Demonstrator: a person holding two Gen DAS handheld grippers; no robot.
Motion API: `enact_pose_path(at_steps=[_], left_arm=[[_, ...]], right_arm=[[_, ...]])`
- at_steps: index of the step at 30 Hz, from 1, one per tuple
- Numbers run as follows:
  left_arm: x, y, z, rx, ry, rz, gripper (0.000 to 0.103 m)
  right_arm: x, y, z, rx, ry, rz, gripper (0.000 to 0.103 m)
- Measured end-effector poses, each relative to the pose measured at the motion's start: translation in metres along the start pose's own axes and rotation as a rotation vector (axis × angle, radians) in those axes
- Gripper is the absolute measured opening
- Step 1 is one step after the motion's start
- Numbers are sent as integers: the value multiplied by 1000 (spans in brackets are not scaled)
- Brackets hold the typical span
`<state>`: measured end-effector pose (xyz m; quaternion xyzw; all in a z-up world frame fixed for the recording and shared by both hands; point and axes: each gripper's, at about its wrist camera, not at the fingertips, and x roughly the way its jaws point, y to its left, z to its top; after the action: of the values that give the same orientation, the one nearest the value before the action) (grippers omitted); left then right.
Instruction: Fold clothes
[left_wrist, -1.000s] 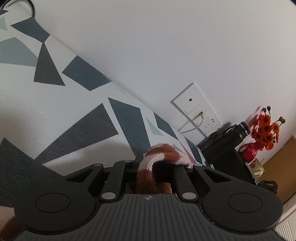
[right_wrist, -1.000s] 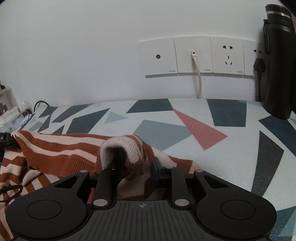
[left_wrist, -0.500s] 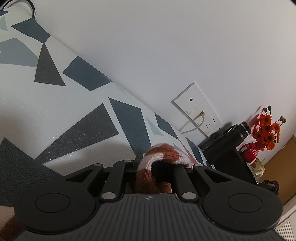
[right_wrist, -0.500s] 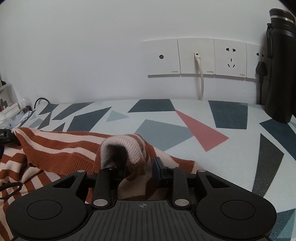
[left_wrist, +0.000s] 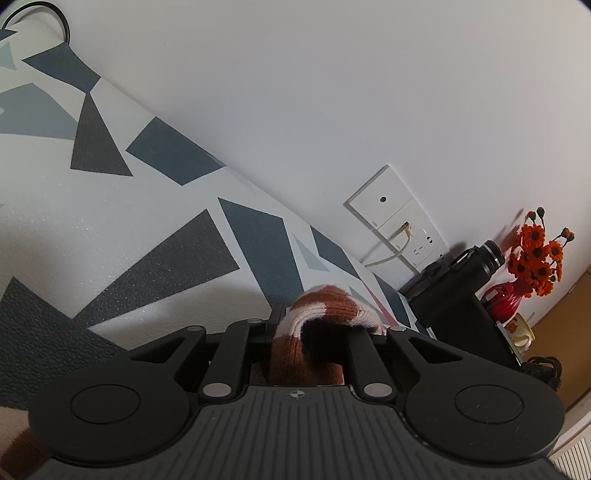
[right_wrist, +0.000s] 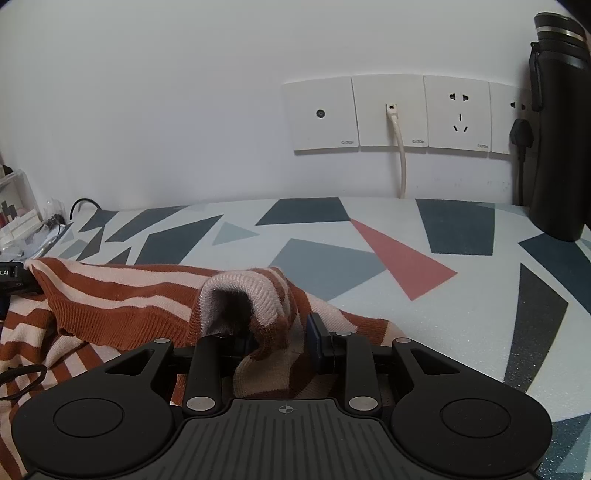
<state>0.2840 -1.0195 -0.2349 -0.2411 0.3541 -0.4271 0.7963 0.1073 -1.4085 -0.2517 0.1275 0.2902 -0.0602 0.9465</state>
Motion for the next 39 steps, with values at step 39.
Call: enact_pose_path(at_steps=[39], left_arm=[[-73, -42, -41, 206, 144, 207, 14]], right_arm=[[-50, 44, -16, -254, 189, 41, 32]])
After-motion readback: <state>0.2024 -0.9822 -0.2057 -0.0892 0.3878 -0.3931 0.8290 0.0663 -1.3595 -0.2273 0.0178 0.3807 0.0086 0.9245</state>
